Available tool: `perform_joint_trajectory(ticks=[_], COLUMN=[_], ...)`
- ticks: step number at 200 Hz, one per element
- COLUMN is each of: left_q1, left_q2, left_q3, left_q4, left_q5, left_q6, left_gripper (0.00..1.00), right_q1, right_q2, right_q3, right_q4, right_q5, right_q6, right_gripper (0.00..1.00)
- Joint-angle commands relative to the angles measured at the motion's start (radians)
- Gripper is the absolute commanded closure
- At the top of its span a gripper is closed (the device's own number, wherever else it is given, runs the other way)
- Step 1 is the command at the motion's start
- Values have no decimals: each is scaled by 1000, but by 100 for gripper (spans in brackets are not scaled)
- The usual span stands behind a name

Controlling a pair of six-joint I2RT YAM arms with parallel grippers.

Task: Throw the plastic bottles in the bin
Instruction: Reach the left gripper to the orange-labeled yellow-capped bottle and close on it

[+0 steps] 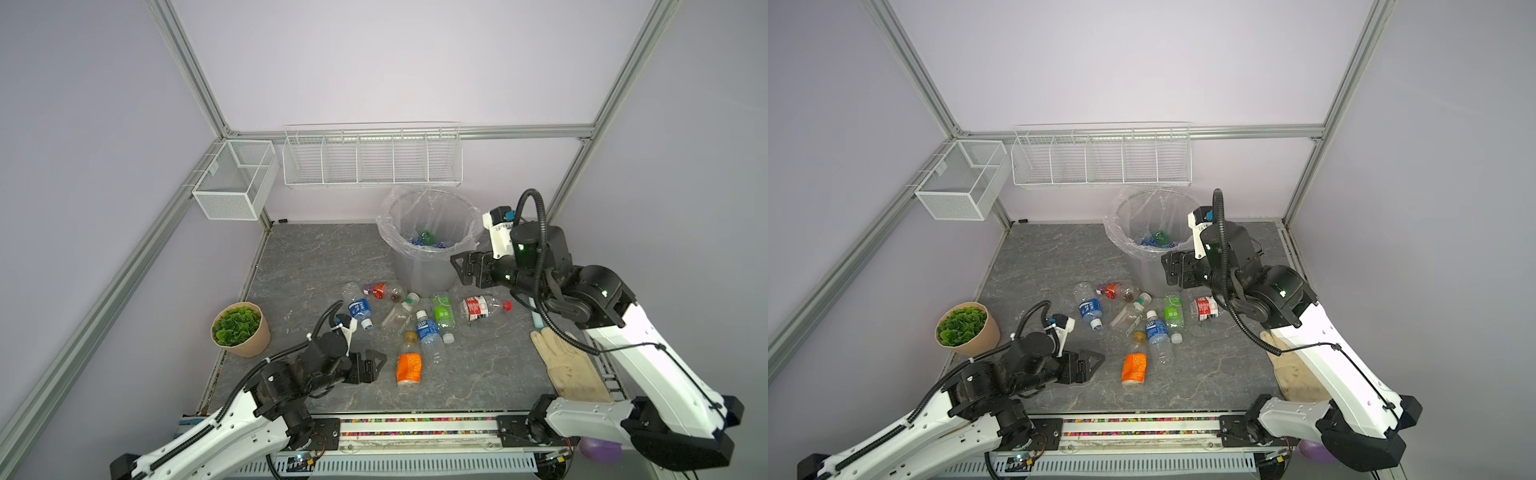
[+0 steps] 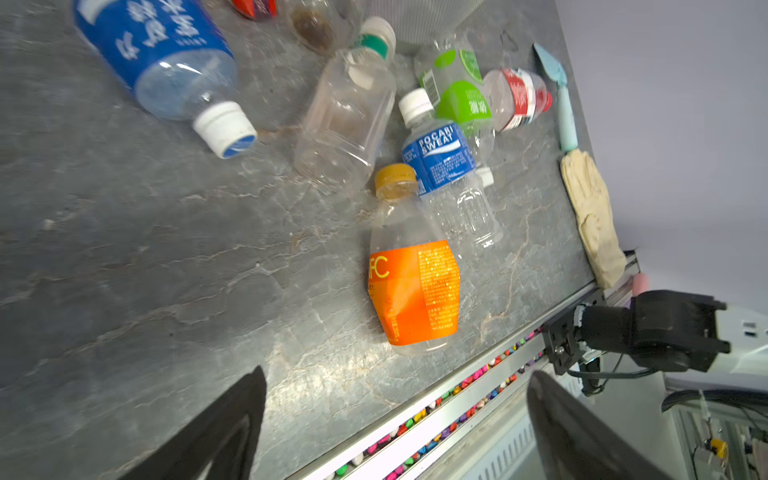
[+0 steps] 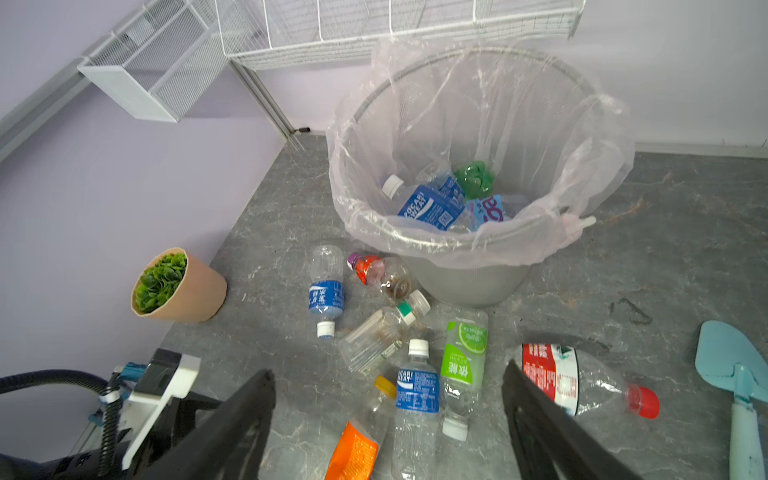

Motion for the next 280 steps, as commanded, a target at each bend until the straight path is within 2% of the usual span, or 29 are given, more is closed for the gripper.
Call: perform_joint_trajectory(ticks=[1,40,126,235,280], left_q1=[-50,-102,-125,-129,-130], left_q2=[81,244,431,633,730], left_q3=[-20,-14,-38,-16,57], left_q4=[147,246,405,501,450], left_q5=[-62,-50,2,-8,0], left_q6=[-61,-68,-95,-105,-92], left_gripper=[3,3,2,2,2], right_q1=[13,18,19,20,20], right_q2=[-56,-137,-253,-303,-322], right_q3=[-70,-214,-460,-549,-564], right_q4=[42,61,113,139,134], right_q5=[1,1,-28,-30,-19], right_q6=[38,72,154,192,195], right_gripper=[12,12,12,12,12])
